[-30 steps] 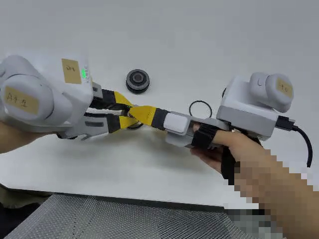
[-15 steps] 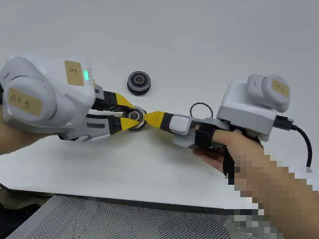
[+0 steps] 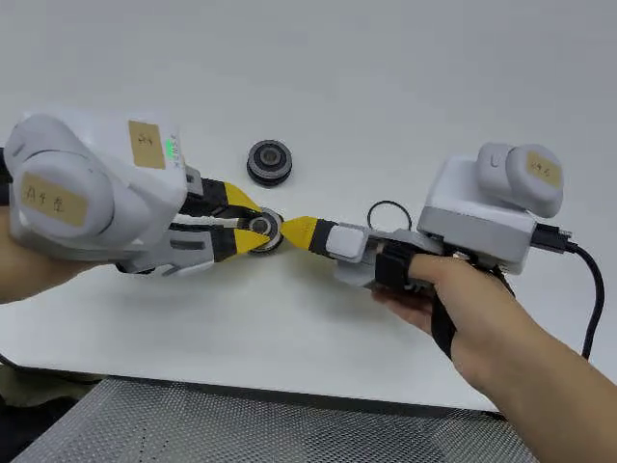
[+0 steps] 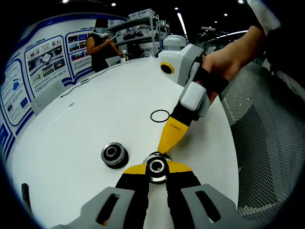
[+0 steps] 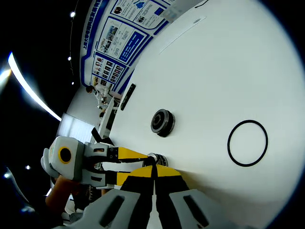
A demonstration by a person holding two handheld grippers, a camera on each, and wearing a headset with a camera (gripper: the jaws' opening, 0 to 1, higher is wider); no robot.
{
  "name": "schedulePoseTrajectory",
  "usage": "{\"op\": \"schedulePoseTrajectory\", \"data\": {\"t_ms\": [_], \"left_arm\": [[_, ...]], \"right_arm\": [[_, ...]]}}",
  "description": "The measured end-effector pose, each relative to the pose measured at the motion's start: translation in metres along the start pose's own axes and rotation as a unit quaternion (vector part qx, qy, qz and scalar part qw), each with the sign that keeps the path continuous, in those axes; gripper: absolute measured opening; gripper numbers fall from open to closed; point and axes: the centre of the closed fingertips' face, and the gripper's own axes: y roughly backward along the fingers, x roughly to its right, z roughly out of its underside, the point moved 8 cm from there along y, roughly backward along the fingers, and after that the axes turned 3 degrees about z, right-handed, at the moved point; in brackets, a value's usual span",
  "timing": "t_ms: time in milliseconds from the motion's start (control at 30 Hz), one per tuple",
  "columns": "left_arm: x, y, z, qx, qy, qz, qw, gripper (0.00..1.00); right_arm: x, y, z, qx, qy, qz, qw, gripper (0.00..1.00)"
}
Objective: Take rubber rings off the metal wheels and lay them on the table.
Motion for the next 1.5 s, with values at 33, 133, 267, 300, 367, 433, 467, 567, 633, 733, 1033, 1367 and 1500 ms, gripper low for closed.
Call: {"op": "schedulePoseTrajectory", "data": {"t_ms": [33, 133, 267, 300, 367, 433, 467, 567, 633, 733, 1033, 1367, 1500], "left_arm": [[0.0, 0.0, -0.0001, 0.0, 0.0, 0.0, 1.0, 0.13], [-0.0007, -0.0001, 0.0004, 0.0, -0.001, 0.001, 1.0, 0.13], [-0.0005, 0.0, 0.0001, -0.001, -0.002, 0.002, 1.0, 0.13], [-0.0004, 0.0, 0.0001, 0.0, -0.002, 0.001, 1.0, 0.13], [-0.0003, -0.0001, 0.0, -0.001, -0.003, 0.001, 1.0, 0.13], [-0.0006, -0.0003, 0.0004, -0.001, -0.003, 0.001, 1.0, 0.13], [-0.0007, -0.0003, 0.0005, -0.001, -0.003, 0.001, 1.0, 0.13], [-0.0005, -0.0001, 0.0004, 0.0, -0.003, 0.001, 1.0, 0.13], [-0.0004, 0.0, 0.0003, 0.0, -0.003, 0.001, 1.0, 0.13], [-0.0003, 0.0001, 0.0001, -0.001, -0.003, 0.001, 1.0, 0.13], [-0.0006, -0.0001, 0.0005, 0.0, -0.004, 0.001, 1.0, 0.13], [-0.0008, 0.0, 0.0, -0.002, -0.006, 0.002, 1.0, 0.13], [-0.0008, 0.0001, -0.0002, 0.0, -0.006, 0.003, 1.0, 0.13]], "right_arm": [[-0.0007, -0.0001, -0.0002, 0.0, 0.006, 0.002, 1.0, 0.01], [-0.0023, -0.0006, -0.0006, -0.002, 0.023, 0.007, 0.9997, 0.01], [-0.0026, -0.0018, -0.0006, -0.003, 0.032, 0.012, 0.9994, 0.01], [-0.0025, -0.0023, -0.0006, -0.003, 0.033, 0.014, 0.9993, 0.01], [-0.0022, -0.003, -0.0007, -0.003, 0.037, 0.017, 0.9992, 0.01], [-0.0012, -0.0032, -0.001, -0.003, 0.038, 0.019, 0.9991, 0.01], [-0.0009, -0.0033, -0.0011, -0.002, 0.039, 0.019, 0.9991, 0.01], [-0.0021, -0.0042, -0.0013, -0.002, 0.063, 0.024, 0.9977, 0.01], [-0.0034, -0.0053, -0.0009, -0.002, 0.069, 0.026, 0.9973, 0.01], [-0.0031, -0.0052, -0.0009, -0.004, 0.072, 0.027, 0.997, 0.01], [-0.004, -0.0065, -0.0003, -0.003, 0.075, 0.027, 0.9968, 0.01], [-0.0065, -0.0077, -0.0001, -0.007, 0.084, 0.027, 0.9961, 0.0], [-0.0104, -0.0079, 0.0003, -0.005, 0.088, 0.021, 0.9959, 0.0]]}}
